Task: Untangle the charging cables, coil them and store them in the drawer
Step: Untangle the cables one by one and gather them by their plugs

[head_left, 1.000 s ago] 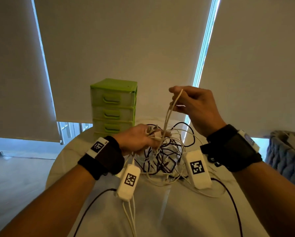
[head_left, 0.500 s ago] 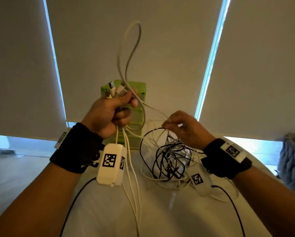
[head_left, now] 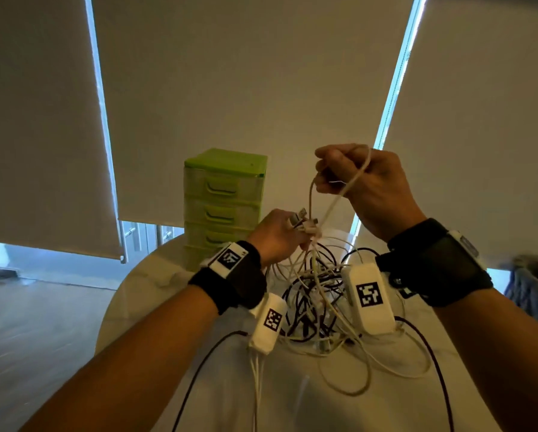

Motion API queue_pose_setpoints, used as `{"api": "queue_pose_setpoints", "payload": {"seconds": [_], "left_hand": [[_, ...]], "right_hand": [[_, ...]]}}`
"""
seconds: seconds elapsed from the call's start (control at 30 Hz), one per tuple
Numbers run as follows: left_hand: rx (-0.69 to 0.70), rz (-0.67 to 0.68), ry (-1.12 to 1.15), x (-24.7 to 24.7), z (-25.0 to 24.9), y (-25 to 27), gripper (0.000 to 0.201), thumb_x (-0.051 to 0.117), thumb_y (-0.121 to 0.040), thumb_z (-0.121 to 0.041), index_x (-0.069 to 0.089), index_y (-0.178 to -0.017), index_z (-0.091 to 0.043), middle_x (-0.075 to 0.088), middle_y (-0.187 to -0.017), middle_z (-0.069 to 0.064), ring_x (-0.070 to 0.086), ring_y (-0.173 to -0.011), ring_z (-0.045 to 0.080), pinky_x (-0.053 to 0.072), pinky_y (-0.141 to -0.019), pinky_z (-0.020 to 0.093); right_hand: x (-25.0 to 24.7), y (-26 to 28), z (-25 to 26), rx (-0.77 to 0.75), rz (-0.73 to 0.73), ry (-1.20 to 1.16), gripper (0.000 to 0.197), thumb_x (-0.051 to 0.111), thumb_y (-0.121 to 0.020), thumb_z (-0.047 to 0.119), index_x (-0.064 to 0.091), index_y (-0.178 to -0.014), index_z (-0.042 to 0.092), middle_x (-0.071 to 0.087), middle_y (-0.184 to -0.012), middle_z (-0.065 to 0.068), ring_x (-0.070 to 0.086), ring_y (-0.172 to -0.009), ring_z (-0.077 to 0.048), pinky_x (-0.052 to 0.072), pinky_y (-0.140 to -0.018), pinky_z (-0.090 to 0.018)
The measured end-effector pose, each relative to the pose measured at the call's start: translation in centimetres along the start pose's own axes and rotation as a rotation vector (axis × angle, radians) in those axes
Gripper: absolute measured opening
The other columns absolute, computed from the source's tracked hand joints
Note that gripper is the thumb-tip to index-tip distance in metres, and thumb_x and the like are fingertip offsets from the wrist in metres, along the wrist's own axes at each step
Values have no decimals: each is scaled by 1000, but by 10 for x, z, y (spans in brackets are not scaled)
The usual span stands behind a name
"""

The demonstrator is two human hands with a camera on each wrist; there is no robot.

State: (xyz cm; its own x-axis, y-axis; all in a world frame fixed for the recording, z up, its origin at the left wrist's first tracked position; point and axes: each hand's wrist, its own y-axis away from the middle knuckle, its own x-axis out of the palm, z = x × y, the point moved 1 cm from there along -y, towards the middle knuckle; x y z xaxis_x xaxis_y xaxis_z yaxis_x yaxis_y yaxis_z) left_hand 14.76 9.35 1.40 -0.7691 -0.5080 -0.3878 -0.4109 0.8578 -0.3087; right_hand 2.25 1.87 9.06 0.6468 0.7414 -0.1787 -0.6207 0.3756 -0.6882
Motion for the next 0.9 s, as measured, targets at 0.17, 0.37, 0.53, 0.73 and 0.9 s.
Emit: {"api": "queue_pose_setpoints", "payload": {"seconds": [0.17,0.37,0.53,0.73,0.9], "left_hand": [[-66,-181,149,-29,-3,1,18,56,-95,-8,70,-94,-18,60,-76,-14,39,-44,1,29,-37,12],[-30,-346,415,-82,-3,7,18,54,-97,-10,69,-88,-16,63,-68,-5,27,-35,1,22,-33,13],[-41,-394,377,-83,-6,5,11,59,-94,-14,70,-95,-15,67,-79,-1,38,-40,0,27,-38,15],[-56,-251,264,-44,2,-9,21,57,-95,-14,72,-85,-24,65,-60,-12,28,-40,4,19,-43,20],[-71,-153,307,-30,7,-7,19,65,-89,-6,72,-93,-23,66,-68,-4,26,-42,6,21,-35,17]], "right_hand": [[-9,30,-63,242,403,793,53,69,-85,39,50,-133,29,59,-114,5,59,-91,-4,47,-75,-15],[-60,30,-125,510,250,921,10,67,-89,28,63,-88,19,64,-70,-1,58,-64,-16,42,-60,-24],[-92,22,-128,533,-5,1103,20,69,-86,22,64,-105,18,64,-107,-14,60,-93,-29,44,-80,-31],[-6,32,-63,367,318,480,46,67,-88,32,52,-131,29,60,-116,8,60,-104,-5,46,-83,-18],[-14,36,-61,345,411,563,17,51,-97,13,69,-98,14,69,-83,-9,67,-71,-13,56,-73,-30]]}}
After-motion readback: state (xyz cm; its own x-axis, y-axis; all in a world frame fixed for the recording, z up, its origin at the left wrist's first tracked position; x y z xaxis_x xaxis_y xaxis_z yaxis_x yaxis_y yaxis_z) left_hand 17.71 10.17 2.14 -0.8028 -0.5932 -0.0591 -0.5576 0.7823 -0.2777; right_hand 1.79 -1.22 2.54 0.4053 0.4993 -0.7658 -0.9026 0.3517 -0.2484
